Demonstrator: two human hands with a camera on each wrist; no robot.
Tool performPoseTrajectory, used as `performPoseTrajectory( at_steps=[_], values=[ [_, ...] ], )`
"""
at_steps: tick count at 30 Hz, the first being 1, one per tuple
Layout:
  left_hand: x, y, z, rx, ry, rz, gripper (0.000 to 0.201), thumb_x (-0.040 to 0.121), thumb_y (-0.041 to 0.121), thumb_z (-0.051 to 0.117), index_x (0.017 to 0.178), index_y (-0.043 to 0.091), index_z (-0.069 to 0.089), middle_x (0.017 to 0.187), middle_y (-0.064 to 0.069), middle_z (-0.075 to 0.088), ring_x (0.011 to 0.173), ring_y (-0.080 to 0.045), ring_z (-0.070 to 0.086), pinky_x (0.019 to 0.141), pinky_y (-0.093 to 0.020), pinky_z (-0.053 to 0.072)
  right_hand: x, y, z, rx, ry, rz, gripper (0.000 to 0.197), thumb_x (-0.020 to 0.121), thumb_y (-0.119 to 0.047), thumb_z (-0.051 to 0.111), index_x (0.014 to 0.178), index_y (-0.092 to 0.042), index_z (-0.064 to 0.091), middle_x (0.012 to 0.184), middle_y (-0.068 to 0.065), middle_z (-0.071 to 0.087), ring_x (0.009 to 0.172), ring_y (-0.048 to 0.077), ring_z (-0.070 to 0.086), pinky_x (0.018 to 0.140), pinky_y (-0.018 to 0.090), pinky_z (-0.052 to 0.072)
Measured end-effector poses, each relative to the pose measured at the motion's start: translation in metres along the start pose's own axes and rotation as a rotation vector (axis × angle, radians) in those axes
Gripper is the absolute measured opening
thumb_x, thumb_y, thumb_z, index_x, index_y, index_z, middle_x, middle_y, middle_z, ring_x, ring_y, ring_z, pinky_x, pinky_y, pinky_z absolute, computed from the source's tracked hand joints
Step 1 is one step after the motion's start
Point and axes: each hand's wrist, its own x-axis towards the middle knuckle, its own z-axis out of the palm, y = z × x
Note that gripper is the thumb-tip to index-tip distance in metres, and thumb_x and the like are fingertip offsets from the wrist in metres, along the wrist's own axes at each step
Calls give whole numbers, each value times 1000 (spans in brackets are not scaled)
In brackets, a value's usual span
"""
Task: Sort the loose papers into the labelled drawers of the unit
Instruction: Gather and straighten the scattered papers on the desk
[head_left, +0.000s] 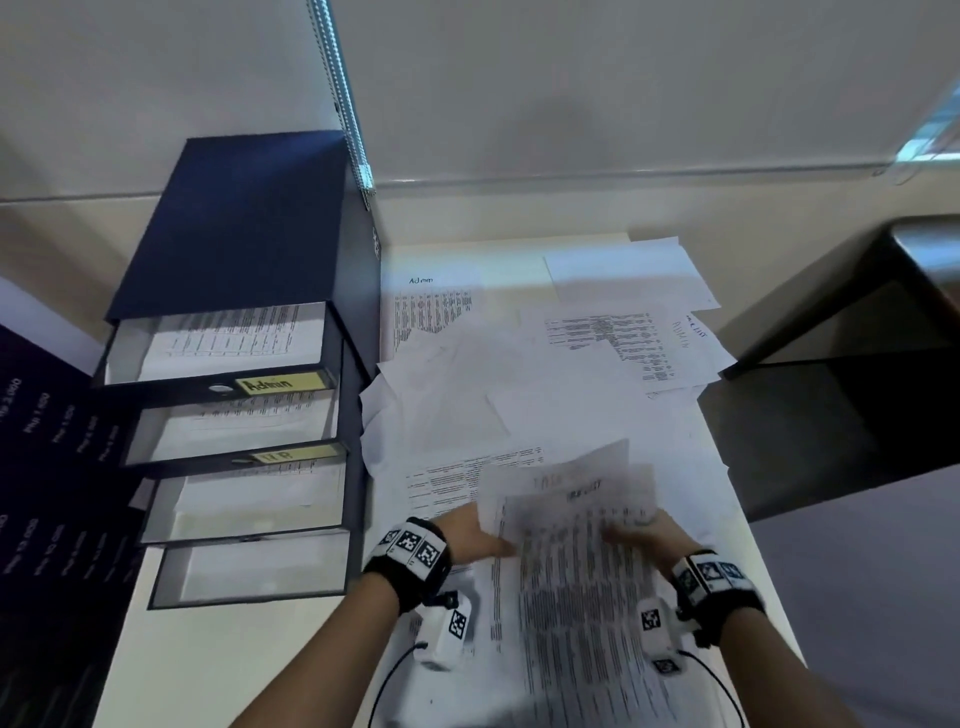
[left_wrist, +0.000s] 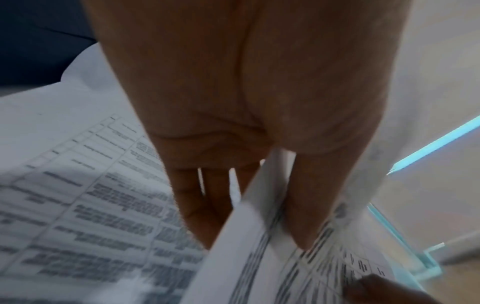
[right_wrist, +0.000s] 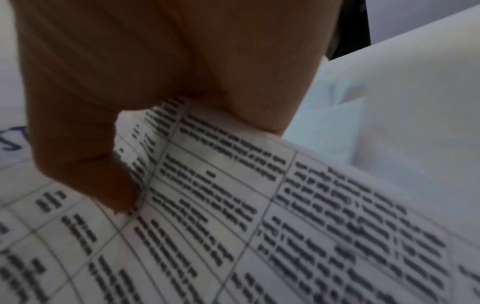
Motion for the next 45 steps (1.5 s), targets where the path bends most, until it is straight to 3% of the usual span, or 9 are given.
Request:
performPoseTrajectory(
  at_steps=[4, 9, 12, 20, 26, 30, 33, 40, 45],
  values=[
    [-3, -21, 17, 85, 17, -104, 52, 89, 43, 68, 135, 24, 56, 131, -2, 64, 121, -21, 59, 104, -39, 48, -27, 32, 7, -76, -25, 49, 41, 59, -7, 89, 95, 5, 73, 94, 19, 75, 91, 35, 72, 95, 56, 51],
    [-14, -19, 30, -26, -83, 47, 47, 76, 45, 79, 120, 31, 67, 116, 9, 72, 107, -9, 68, 98, -40, 55, -57, 21, 2, 42, 173, -65, 70, 33, -37, 95, 91, -2, 77, 82, 9, 77, 84, 33, 70, 68, 30, 57],
    [-20, 8, 31, -113, 80, 148, 35, 86, 47, 72, 113, 26, 70, 108, 8, 74, 98, -8, 70, 93, -40, 57, -69, -15, -12, 114, 328, -211, 90, 35, -62, 90, 102, -4, 74, 88, 6, 77, 78, 21, 73, 62, 29, 55],
    [-44, 124, -69, -259, 702, 459, 44, 95, 36, 65, 132, 14, 60, 126, 3, 66, 108, -11, 65, 99, -33, 52, -108, -184, -23, 274, 676, -714, 56, 68, -47, 87, 111, -17, 67, 116, -3, 71, 110, 15, 66, 98, 41, 51],
    [-81, 134, -104, -284, 882, 594, 47, 84, 34, 79, 124, 19, 60, 114, 9, 70, 104, -3, 66, 88, -17, 52, -145, -225, 26, 123, 426, -863, 25, 78, -5, 79, 87, -16, 58, 90, -8, 64, 75, -19, 63, 67, 5, 50],
    [-68, 71, -85, -274, 770, 336, 42, 80, 38, 81, 116, 23, 63, 111, 9, 71, 104, -8, 67, 93, -32, 55, -106, -173, 50, 43, 269, -762, 45, 73, -8, 83, 115, -3, 66, 103, 2, 75, 99, 11, 71, 86, 29, 58],
    [-55, 19, -59, -220, 761, 193, 14, 88, 36, 73, 97, 26, 69, 96, 12, 74, 92, -10, 70, 89, -41, 57, -77, -128, 73, -75, 173, -666, 52, 75, -10, 82, 123, -7, 63, 112, 4, 72, 101, 8, 69, 86, 21, 56],
    [-111, 21, -68, -350, 891, 228, 36, 104, 40, 45, 119, 13, 62, 110, 5, 69, 104, -7, 63, 94, -28, 50, -78, -153, 110, -98, 197, -718, 33, 88, -21, 71, 117, -8, 65, 98, -4, 71, 87, -1, 68, 77, 30, 55],
    [-193, 13, -95, -468, 1123, 275, 24, 106, 23, 43, 113, 11, 62, 95, 8, 71, 77, 4, 66, 63, -13, 51, -81, -186, 168, -174, 52, -808, 63, 91, -34, 66, 146, -28, 34, 136, 4, 58, 120, 22, 60, 94, 45, 54]
  ],
)
